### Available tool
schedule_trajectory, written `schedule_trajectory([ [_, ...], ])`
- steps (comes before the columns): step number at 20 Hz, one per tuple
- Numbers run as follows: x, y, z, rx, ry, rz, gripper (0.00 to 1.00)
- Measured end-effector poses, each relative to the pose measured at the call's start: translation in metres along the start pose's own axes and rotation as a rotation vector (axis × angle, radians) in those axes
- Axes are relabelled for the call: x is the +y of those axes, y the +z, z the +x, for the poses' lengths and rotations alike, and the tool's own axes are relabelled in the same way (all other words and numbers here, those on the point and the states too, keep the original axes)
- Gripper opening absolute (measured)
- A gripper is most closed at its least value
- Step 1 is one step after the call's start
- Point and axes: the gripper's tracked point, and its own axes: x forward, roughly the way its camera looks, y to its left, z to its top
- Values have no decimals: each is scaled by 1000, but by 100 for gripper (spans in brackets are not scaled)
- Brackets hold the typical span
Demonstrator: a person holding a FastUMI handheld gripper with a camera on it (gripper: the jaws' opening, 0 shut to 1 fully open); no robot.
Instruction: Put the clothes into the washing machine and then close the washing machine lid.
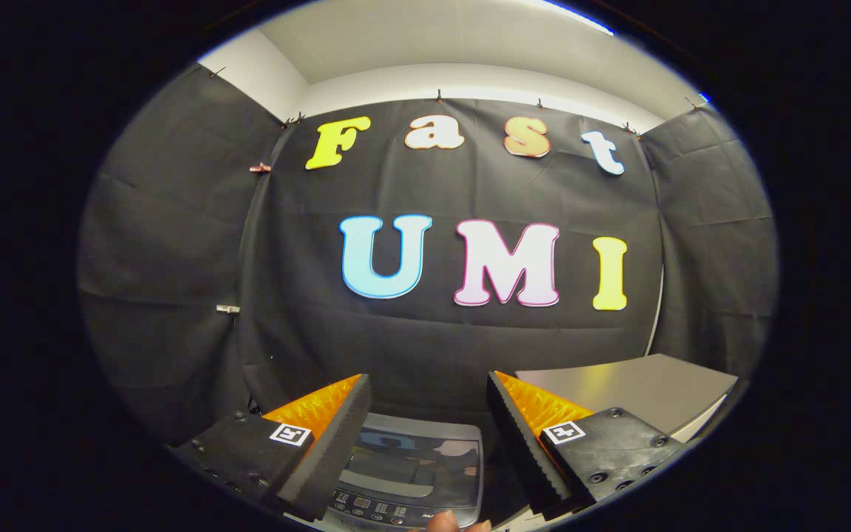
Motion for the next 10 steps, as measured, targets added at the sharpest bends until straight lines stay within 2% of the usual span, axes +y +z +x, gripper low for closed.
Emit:
schedule_trajectory([
  [3,-24,33,-39,-61,-3,19,98],
  [6,-48,47,-73,-66,-24,39,98],
  [10,-73,62,-122,-83,-59,-1,98],
])
